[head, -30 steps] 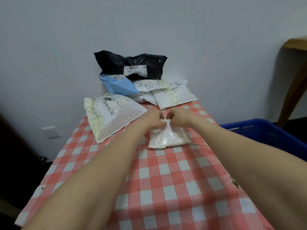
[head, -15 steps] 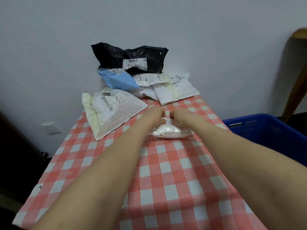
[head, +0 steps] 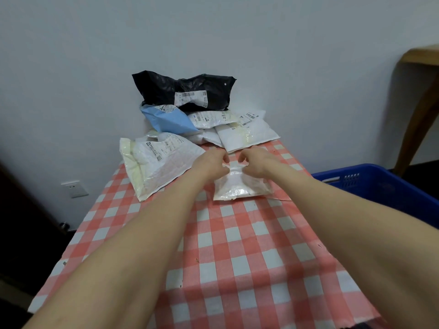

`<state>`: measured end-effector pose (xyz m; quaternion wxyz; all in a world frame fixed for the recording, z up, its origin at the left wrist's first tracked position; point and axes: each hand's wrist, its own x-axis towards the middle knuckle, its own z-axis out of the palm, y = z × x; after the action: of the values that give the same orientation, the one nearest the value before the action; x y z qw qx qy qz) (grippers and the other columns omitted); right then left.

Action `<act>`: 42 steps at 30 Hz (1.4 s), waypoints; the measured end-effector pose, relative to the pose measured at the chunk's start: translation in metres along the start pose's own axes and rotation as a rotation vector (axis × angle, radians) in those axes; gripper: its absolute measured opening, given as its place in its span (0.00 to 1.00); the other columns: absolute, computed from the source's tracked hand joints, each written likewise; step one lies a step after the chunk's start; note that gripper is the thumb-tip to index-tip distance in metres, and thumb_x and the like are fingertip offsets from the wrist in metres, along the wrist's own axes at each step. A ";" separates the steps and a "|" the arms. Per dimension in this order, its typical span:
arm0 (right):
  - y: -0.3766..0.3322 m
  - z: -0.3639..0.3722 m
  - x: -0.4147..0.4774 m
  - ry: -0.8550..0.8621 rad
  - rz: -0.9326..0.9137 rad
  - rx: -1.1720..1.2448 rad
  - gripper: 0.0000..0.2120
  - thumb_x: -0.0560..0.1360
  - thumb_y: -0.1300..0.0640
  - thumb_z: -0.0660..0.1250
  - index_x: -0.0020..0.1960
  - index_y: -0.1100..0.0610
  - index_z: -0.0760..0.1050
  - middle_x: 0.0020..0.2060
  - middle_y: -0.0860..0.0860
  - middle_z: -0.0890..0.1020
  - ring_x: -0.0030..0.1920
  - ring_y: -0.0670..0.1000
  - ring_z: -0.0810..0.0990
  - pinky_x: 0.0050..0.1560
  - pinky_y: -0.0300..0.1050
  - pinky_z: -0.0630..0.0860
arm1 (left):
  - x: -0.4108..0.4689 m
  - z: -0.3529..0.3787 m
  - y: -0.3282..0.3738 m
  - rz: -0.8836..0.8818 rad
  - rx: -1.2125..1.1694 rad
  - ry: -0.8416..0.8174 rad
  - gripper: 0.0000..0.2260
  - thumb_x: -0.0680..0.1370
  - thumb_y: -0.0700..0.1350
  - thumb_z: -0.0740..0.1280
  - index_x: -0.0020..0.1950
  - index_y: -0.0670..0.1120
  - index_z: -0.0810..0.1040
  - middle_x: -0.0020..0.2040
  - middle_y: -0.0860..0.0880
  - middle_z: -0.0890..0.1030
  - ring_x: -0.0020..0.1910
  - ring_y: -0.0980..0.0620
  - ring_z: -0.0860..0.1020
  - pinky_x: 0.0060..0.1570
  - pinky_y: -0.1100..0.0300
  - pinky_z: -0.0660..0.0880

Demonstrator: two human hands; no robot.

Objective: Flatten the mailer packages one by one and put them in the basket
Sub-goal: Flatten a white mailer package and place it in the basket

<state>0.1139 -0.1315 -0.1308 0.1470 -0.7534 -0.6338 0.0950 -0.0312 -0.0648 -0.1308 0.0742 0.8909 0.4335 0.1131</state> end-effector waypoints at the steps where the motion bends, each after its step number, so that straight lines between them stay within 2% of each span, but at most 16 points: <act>1: -0.002 -0.001 -0.002 -0.019 -0.013 0.015 0.16 0.74 0.58 0.65 0.62 0.52 0.74 0.61 0.51 0.75 0.55 0.52 0.76 0.48 0.45 0.74 | -0.002 -0.001 0.001 0.004 -0.004 -0.012 0.12 0.73 0.45 0.69 0.56 0.48 0.76 0.56 0.49 0.76 0.54 0.50 0.75 0.53 0.55 0.74; 6: -0.007 0.012 -0.011 -0.210 0.007 0.001 0.20 0.73 0.58 0.69 0.65 0.56 0.72 0.59 0.53 0.77 0.57 0.54 0.76 0.57 0.46 0.75 | -0.013 0.007 0.012 -0.016 0.094 -0.190 0.19 0.71 0.48 0.72 0.60 0.46 0.76 0.55 0.49 0.76 0.52 0.50 0.75 0.51 0.58 0.74; 9: -0.003 0.020 -0.010 -0.182 0.026 -0.015 0.20 0.73 0.59 0.69 0.63 0.54 0.71 0.58 0.52 0.77 0.54 0.52 0.76 0.54 0.45 0.75 | -0.015 0.015 0.013 -0.025 0.128 -0.161 0.16 0.71 0.44 0.72 0.59 0.47 0.76 0.57 0.48 0.76 0.54 0.49 0.75 0.49 0.59 0.72; 13: -0.003 0.023 -0.007 -0.157 0.012 -0.072 0.17 0.73 0.62 0.66 0.61 0.52 0.73 0.58 0.52 0.76 0.55 0.53 0.76 0.54 0.46 0.75 | -0.014 0.020 0.016 -0.013 0.172 -0.117 0.13 0.72 0.39 0.69 0.55 0.47 0.77 0.57 0.48 0.77 0.56 0.48 0.75 0.48 0.58 0.71; 17: -0.004 0.022 -0.002 -0.164 -0.009 -0.142 0.12 0.74 0.62 0.65 0.57 0.53 0.76 0.55 0.52 0.78 0.50 0.53 0.76 0.49 0.44 0.74 | -0.013 0.023 0.017 0.004 0.183 -0.107 0.09 0.71 0.37 0.68 0.49 0.48 0.79 0.53 0.47 0.79 0.51 0.47 0.78 0.48 0.57 0.75; 21: -0.003 0.022 0.000 -0.150 -0.006 -0.155 0.08 0.75 0.62 0.64 0.51 0.51 0.76 0.53 0.51 0.79 0.47 0.52 0.75 0.47 0.43 0.73 | -0.011 0.020 0.020 0.008 0.177 -0.138 0.08 0.71 0.37 0.67 0.41 0.51 0.76 0.50 0.47 0.80 0.48 0.47 0.79 0.47 0.57 0.76; 24: -0.001 0.025 -0.003 -0.141 -0.006 -0.123 0.07 0.74 0.62 0.65 0.48 0.51 0.74 0.54 0.51 0.79 0.48 0.52 0.75 0.48 0.43 0.74 | -0.014 0.023 0.017 0.022 0.150 -0.111 0.10 0.71 0.35 0.66 0.41 0.51 0.75 0.49 0.47 0.80 0.50 0.47 0.77 0.45 0.57 0.74; 26: 0.002 0.025 -0.005 -0.137 -0.009 -0.030 0.08 0.74 0.62 0.66 0.51 0.52 0.75 0.54 0.51 0.78 0.50 0.52 0.76 0.49 0.44 0.74 | -0.018 0.023 0.012 0.006 0.104 -0.110 0.11 0.71 0.34 0.65 0.46 0.49 0.77 0.50 0.48 0.79 0.50 0.48 0.77 0.44 0.59 0.72; 28: 0.006 0.020 -0.010 -0.105 -0.012 0.082 0.11 0.74 0.59 0.68 0.55 0.52 0.76 0.52 0.49 0.75 0.53 0.52 0.76 0.53 0.44 0.74 | -0.021 0.019 0.008 -0.004 0.072 -0.090 0.11 0.72 0.36 0.66 0.51 0.49 0.78 0.50 0.50 0.78 0.50 0.49 0.76 0.44 0.59 0.72; 32: 0.007 0.007 -0.019 -0.050 -0.021 0.146 0.13 0.72 0.56 0.72 0.56 0.53 0.76 0.50 0.49 0.76 0.49 0.50 0.75 0.48 0.43 0.72 | -0.028 0.004 0.012 0.020 0.037 -0.033 0.06 0.74 0.45 0.68 0.50 0.50 0.76 0.44 0.54 0.75 0.50 0.50 0.76 0.48 0.56 0.74; 37: 0.006 0.013 -0.027 -0.227 -0.013 0.070 0.13 0.69 0.54 0.76 0.51 0.52 0.77 0.48 0.48 0.77 0.48 0.50 0.77 0.50 0.43 0.74 | -0.034 0.010 0.021 0.011 0.090 -0.211 0.13 0.69 0.53 0.73 0.50 0.52 0.76 0.49 0.52 0.77 0.48 0.51 0.75 0.47 0.56 0.74; 39: 0.007 0.020 -0.030 -0.239 -0.015 0.026 0.13 0.70 0.53 0.74 0.52 0.51 0.77 0.48 0.47 0.77 0.49 0.50 0.77 0.50 0.44 0.75 | -0.038 0.015 0.021 0.005 0.118 -0.280 0.17 0.68 0.55 0.75 0.53 0.52 0.76 0.51 0.52 0.77 0.49 0.51 0.75 0.47 0.56 0.74; 42: 0.006 0.025 -0.033 -0.220 -0.014 -0.034 0.12 0.72 0.53 0.71 0.56 0.52 0.78 0.50 0.48 0.79 0.51 0.50 0.78 0.54 0.45 0.77 | -0.039 0.017 0.021 0.005 0.161 -0.293 0.17 0.69 0.54 0.74 0.55 0.52 0.77 0.53 0.52 0.78 0.52 0.50 0.76 0.48 0.57 0.73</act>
<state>0.1053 -0.1626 -0.1581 0.0642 -0.7364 -0.6529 0.1652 -0.0344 -0.1087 -0.1478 0.0650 0.9020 0.4235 -0.0530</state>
